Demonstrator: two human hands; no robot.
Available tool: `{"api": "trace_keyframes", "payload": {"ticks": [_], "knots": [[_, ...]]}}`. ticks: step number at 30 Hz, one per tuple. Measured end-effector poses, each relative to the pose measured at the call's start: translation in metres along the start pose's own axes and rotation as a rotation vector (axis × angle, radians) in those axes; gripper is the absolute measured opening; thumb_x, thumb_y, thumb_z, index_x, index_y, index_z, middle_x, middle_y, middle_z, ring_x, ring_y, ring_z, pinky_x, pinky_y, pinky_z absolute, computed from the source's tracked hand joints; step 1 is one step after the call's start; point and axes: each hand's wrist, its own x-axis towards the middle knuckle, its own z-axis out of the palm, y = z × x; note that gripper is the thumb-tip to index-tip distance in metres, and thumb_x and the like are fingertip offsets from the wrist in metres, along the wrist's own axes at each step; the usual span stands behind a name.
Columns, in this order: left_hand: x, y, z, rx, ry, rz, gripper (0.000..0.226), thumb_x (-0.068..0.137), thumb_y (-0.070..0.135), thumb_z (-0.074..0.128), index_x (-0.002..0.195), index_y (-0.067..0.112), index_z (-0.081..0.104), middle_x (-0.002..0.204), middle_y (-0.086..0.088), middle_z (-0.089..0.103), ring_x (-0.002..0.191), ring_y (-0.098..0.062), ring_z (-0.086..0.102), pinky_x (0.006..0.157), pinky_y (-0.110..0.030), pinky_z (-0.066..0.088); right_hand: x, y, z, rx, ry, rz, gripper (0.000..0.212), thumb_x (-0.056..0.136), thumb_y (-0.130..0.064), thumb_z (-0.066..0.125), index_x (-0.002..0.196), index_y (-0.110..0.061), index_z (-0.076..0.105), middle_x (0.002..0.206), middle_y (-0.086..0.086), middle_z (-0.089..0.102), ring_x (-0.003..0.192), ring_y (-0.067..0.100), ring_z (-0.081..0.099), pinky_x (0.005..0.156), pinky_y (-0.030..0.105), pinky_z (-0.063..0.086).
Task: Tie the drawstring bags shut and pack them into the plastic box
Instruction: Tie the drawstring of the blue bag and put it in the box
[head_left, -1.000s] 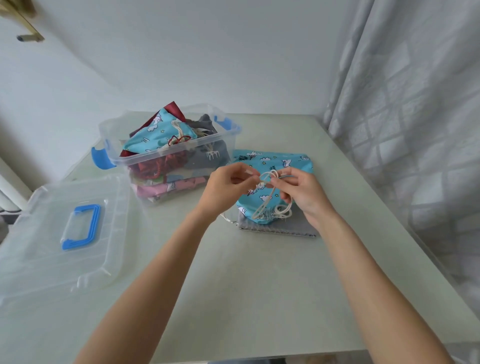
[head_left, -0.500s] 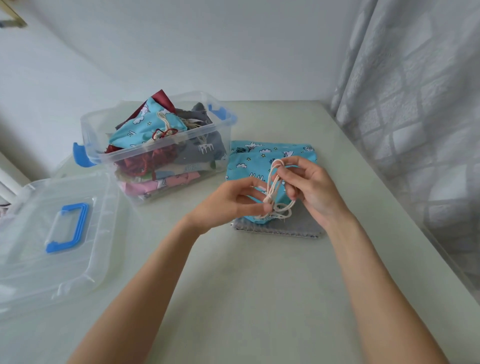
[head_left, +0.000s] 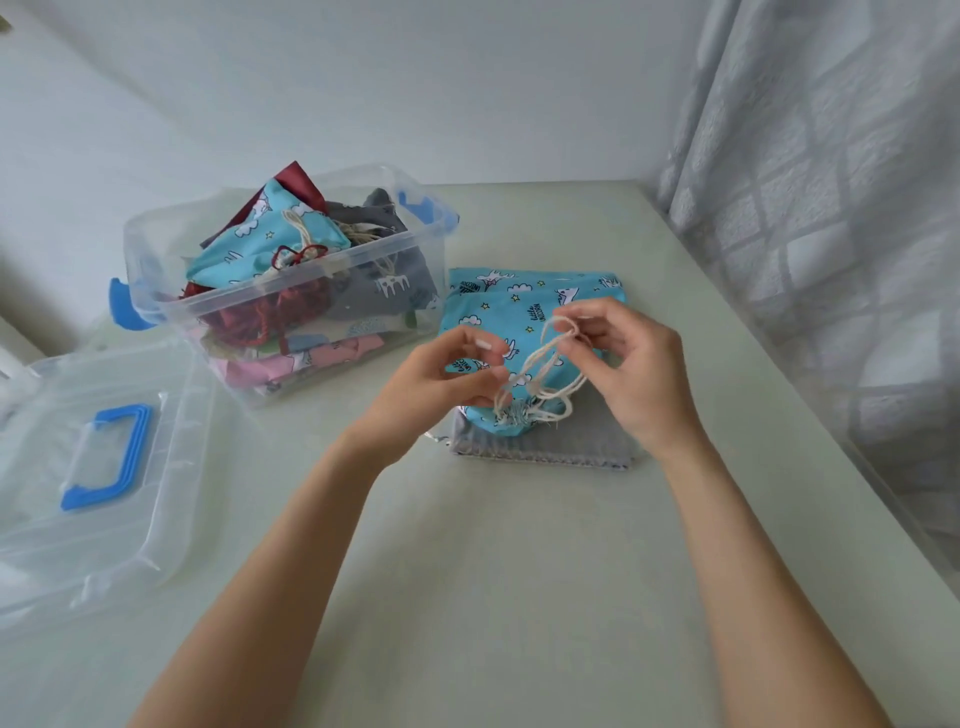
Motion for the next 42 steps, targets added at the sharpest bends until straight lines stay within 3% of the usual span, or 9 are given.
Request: {"api": "trace_keyframes", "payload": {"ticks": [4,8,14,19,24,26,30,37,42], "knots": [[-0.006,-0.002,0.001,-0.036,-0.078,-0.031,0.008,0.089,0.001,0.056,0.086,0.008,0.060,0.082,-0.004,0.066,0.068,-0.017,0.067,0.067,-0.019,0.052,-0.005,-0.003,0.009,-0.064,0.051,-0.110,0.018,0.080,0.001,0.069,0.096,-0.007,0.067,0.090,-0.007,0.068,0.084,0.002,0.067,0.080,0.015,0.051],[-0.009,-0.005,0.004,0.000,-0.085,-0.031,0.005,0.086,0.001,0.060,0.087,0.005,0.063,0.076,-0.001,0.069,0.065,-0.013,0.068,0.065,-0.018,0.053,-0.010,-0.007,0.017,0.053,0.065,-0.072,0.020,0.081,0.002,0.068,0.096,-0.012,0.065,0.089,0.000,0.070,0.085,0.010,0.069,0.081,0.021,0.052],[-0.012,-0.003,0.009,0.081,0.028,0.068,0.040,0.078,-0.003,0.068,0.108,0.024,0.063,0.095,0.002,0.071,0.065,-0.014,0.069,0.061,-0.020,0.054,-0.014,-0.010,0.022,0.199,0.034,0.083,0.024,0.079,-0.001,0.071,0.090,-0.021,0.064,0.086,-0.007,0.071,0.082,0.010,0.070,0.079,0.022,0.052],[-0.010,-0.010,0.011,0.293,0.225,0.187,0.033,0.072,0.018,0.078,0.103,0.024,0.066,0.093,0.009,0.069,0.044,-0.005,0.056,0.051,-0.022,0.051,-0.015,-0.012,0.026,0.288,-0.041,0.150,0.026,0.077,0.001,0.072,0.091,-0.019,0.065,0.085,-0.003,0.072,0.083,0.015,0.071,0.077,0.025,0.054],[-0.012,-0.012,0.012,0.411,0.267,0.314,0.021,0.070,0.037,0.074,0.088,0.036,0.064,0.085,0.016,0.069,0.064,-0.005,0.067,0.061,-0.021,0.054,-0.014,-0.014,0.028,0.419,-0.088,0.246,0.027,0.077,0.005,0.070,0.089,-0.018,0.064,0.078,-0.006,0.072,0.075,0.016,0.071,0.066,0.020,0.053],[-0.012,-0.014,0.011,0.455,0.280,0.356,0.018,0.073,0.030,0.076,0.087,0.029,0.066,0.078,0.017,0.068,0.069,-0.002,0.066,0.061,-0.013,0.050,-0.014,-0.013,0.029,0.414,-0.082,0.246,0.028,0.077,0.005,0.070,0.089,-0.019,0.064,0.079,-0.005,0.071,0.076,0.015,0.071,0.069,0.022,0.054],[-0.012,-0.015,0.003,0.479,0.300,0.366,0.016,0.078,0.019,0.075,0.091,0.019,0.067,0.075,0.010,0.069,0.071,-0.002,0.066,0.062,-0.014,0.051,-0.014,-0.013,0.027,0.389,-0.046,0.245,0.023,0.077,0.001,0.071,0.088,-0.018,0.065,0.078,-0.006,0.072,0.077,0.009,0.068,0.072,0.019,0.052],[-0.014,-0.013,0.001,0.347,0.242,0.320,0.033,0.079,0.001,0.069,0.095,0.028,0.059,0.091,0.005,0.062,0.068,-0.010,0.068,0.066,-0.021,0.055,-0.015,-0.010,0.031,0.456,-0.040,0.370,0.014,0.080,0.000,0.068,0.089,-0.011,0.065,0.075,0.001,0.071,0.068,0.012,0.068,0.064,0.019,0.052],[-0.014,-0.016,-0.022,0.634,0.234,0.435,0.044,0.080,0.001,0.070,0.112,0.026,0.055,0.120,0.006,0.054,0.076,-0.002,0.068,0.070,-0.013,0.053,-0.006,-0.002,0.013,0.646,0.183,0.500,0.016,0.082,0.000,0.063,0.086,-0.015,0.065,0.082,0.000,0.067,0.078,0.009,0.062,0.073,0.019,0.049]]}}
